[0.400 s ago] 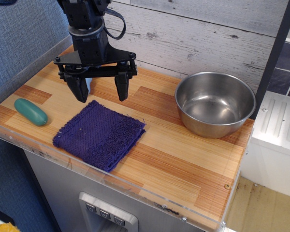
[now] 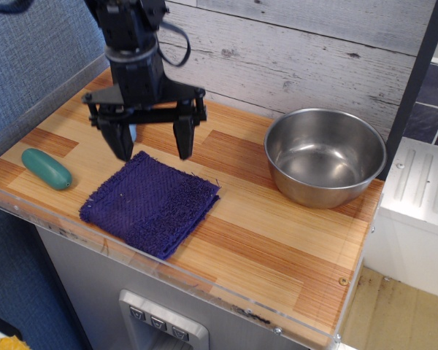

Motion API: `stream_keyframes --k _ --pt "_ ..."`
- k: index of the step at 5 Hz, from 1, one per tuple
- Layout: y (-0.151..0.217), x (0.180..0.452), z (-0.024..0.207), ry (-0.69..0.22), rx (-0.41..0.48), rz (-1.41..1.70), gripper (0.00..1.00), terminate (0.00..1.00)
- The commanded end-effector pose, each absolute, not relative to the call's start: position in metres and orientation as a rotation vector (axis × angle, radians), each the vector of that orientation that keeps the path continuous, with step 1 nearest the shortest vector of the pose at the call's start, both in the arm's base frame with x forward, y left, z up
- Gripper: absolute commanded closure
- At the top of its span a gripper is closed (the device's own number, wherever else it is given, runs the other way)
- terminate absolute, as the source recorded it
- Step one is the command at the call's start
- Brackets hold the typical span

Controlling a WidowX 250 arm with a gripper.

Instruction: Move towel to lower right corner

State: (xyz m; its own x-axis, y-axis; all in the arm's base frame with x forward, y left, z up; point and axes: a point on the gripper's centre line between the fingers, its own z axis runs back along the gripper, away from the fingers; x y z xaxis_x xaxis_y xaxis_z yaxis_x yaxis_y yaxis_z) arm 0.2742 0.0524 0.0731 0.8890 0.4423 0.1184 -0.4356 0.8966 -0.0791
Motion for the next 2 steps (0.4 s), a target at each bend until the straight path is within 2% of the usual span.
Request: stream_keyframes --k 1,2 --pt "0.056 0.274 0.062 -0.147 -0.026 0.431 0.0 0.0" --pt "0.06 0.271 0.05 -0.186 -0.008 0.454 0.0 0.0"
